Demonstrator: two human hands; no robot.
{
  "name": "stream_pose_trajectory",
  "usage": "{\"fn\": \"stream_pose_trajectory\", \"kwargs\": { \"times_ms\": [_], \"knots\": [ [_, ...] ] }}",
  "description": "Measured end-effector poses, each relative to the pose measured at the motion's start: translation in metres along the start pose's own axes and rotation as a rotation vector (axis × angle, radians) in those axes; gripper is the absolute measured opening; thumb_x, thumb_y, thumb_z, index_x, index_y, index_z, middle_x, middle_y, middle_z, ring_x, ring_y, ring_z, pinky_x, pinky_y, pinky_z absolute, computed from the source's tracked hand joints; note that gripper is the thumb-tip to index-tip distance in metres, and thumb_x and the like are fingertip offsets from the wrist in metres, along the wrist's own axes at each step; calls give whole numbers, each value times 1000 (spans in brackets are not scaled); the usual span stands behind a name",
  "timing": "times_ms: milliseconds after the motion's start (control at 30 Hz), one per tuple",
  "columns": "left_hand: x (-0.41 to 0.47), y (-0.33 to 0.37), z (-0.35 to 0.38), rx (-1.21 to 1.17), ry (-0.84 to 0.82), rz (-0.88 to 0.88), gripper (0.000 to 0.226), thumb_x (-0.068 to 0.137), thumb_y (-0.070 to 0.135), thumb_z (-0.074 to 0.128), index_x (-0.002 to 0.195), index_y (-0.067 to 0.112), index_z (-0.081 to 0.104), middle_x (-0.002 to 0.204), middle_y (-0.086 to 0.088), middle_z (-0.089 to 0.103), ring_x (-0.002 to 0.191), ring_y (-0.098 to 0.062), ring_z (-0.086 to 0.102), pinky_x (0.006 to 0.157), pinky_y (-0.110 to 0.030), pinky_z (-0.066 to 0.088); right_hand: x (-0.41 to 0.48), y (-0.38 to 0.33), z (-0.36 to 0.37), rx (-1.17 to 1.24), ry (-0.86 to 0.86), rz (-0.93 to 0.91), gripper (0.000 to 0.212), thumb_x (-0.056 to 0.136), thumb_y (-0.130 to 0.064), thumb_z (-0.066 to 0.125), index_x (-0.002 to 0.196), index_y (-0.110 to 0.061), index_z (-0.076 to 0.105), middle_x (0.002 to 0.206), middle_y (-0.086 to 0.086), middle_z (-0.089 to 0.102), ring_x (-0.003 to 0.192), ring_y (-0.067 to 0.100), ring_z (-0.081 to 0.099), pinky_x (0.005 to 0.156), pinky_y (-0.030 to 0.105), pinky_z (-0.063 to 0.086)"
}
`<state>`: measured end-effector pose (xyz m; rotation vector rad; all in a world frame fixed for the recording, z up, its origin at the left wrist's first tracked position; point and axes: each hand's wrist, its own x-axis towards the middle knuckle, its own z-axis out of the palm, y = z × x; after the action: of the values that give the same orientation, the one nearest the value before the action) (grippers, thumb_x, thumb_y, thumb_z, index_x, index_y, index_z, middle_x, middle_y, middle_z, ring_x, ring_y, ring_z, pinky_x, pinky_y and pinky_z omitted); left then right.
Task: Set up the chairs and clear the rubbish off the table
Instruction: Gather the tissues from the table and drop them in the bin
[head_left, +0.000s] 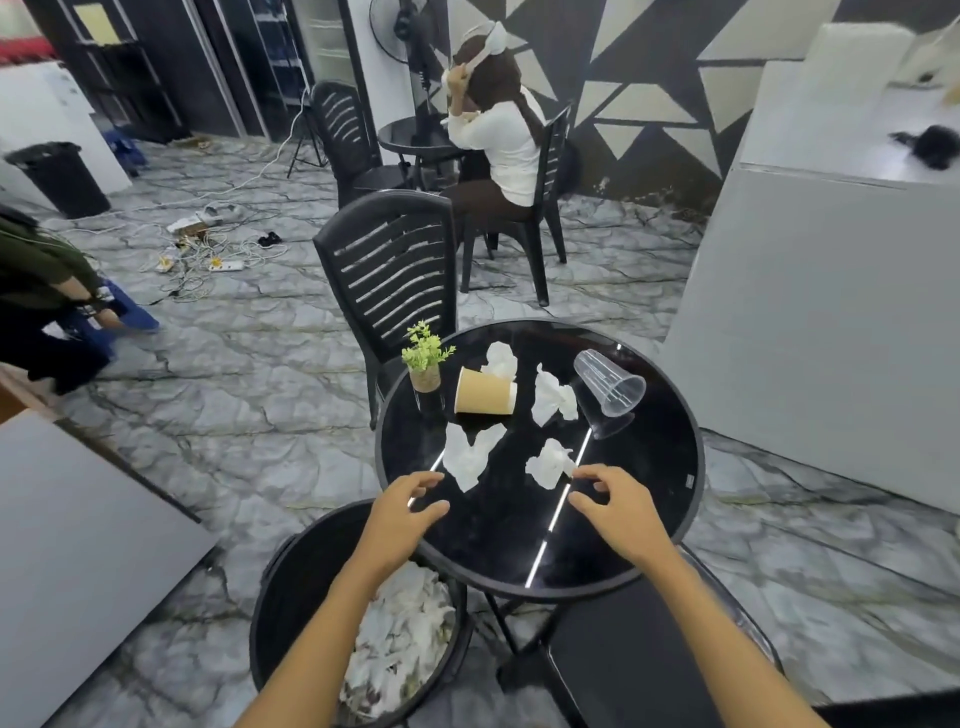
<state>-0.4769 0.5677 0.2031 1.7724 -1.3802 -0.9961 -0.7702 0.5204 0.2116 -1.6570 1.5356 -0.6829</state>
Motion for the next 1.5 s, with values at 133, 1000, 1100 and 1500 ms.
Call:
{"fn": "stream_pose_trajectory", "kwargs": {
  "times_ms": [133,1000,1100,1500],
  "knots": [
    [22,3,10,-9,12,-26,41,89,24,70,128,28,60,127,11,57,119,-8,53,93,-22,40,23,7,3,-20,-28,-9,33,83,-26,69,116,-30,63,108,-22,56,105,6,52,88,19,37],
    [137,-27,62,121,-113,-24,84,67,36,87,139,45,45,156,23,18,140,3,16,115,-29,20,117,50,49,-142,-134,67,82,63,-46,78,137,-40,45,147,-13,39,135,11,29,112,40,31],
    [145,-35,67,169,-105,-10,82,65,34,87,137,45,49,154,21,25,139,1,20,114,-29,21,121,56,54,-186,-142,47,83,62,-47,78,137,-42,44,146,-18,38,135,8,29,109,34,27],
    [143,-41,62,107,14,-3,58,73,23,84,125,33,64,128,15,59,117,5,51,94,-12,38,126,64,60,-98,-134,64,58,78,-21,74,132,-29,54,128,-14,51,113,1,39,93,9,38]
  ]
}}
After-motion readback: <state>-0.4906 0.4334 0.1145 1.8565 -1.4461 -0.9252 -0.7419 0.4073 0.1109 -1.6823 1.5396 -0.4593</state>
